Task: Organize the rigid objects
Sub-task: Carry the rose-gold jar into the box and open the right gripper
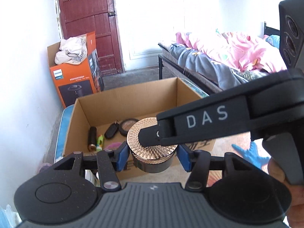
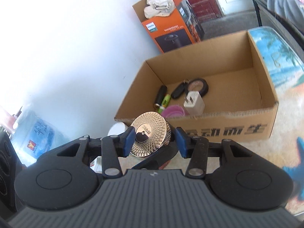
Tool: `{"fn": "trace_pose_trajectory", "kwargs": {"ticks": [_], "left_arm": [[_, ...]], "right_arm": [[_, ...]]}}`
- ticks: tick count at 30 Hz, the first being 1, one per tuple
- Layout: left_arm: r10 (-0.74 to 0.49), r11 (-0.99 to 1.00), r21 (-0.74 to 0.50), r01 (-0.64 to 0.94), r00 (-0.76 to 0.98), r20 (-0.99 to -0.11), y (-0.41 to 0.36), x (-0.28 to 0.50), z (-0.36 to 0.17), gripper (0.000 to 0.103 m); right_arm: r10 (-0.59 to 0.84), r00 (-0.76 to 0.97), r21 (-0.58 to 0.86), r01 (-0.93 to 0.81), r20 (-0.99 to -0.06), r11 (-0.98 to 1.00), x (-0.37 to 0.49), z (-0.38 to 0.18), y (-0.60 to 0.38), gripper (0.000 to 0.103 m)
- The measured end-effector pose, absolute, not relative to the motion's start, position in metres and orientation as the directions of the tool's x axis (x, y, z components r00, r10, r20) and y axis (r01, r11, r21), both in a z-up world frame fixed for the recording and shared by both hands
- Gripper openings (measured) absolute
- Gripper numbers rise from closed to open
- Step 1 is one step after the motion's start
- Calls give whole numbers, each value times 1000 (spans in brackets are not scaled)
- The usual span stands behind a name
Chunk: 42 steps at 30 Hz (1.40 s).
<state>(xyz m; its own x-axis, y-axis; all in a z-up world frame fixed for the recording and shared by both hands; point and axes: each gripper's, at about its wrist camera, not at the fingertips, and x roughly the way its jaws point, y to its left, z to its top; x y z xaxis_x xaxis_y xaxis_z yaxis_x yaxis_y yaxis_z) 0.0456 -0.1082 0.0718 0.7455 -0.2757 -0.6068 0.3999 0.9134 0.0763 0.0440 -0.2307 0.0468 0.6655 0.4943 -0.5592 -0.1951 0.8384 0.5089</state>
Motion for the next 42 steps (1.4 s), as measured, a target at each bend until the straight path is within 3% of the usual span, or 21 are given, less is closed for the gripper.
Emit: {"fn": "trace_pose_trajectory", "kwargs": {"ticks": [7, 19, 36, 42], "left_arm": [[-308, 915, 6, 403, 708, -635, -127, 117, 94, 55], [-291, 950, -174, 259, 540, -790, -140, 252, 36, 55], [-304, 952, -263, 155, 415, -857, -155, 295, -22, 53], [-323, 946, -280, 163, 428, -844, -153, 290, -13, 62]], "right_arm": [[459, 655, 455, -192, -600, 869, 107, 73, -254, 49], [434, 434, 386, -200, -789, 901, 260, 28, -270, 51], [346, 302, 267, -274, -888, 924, 319, -36, -265, 51], [353, 353, 258, -290, -867, 922, 312, -26, -272, 51]]}}
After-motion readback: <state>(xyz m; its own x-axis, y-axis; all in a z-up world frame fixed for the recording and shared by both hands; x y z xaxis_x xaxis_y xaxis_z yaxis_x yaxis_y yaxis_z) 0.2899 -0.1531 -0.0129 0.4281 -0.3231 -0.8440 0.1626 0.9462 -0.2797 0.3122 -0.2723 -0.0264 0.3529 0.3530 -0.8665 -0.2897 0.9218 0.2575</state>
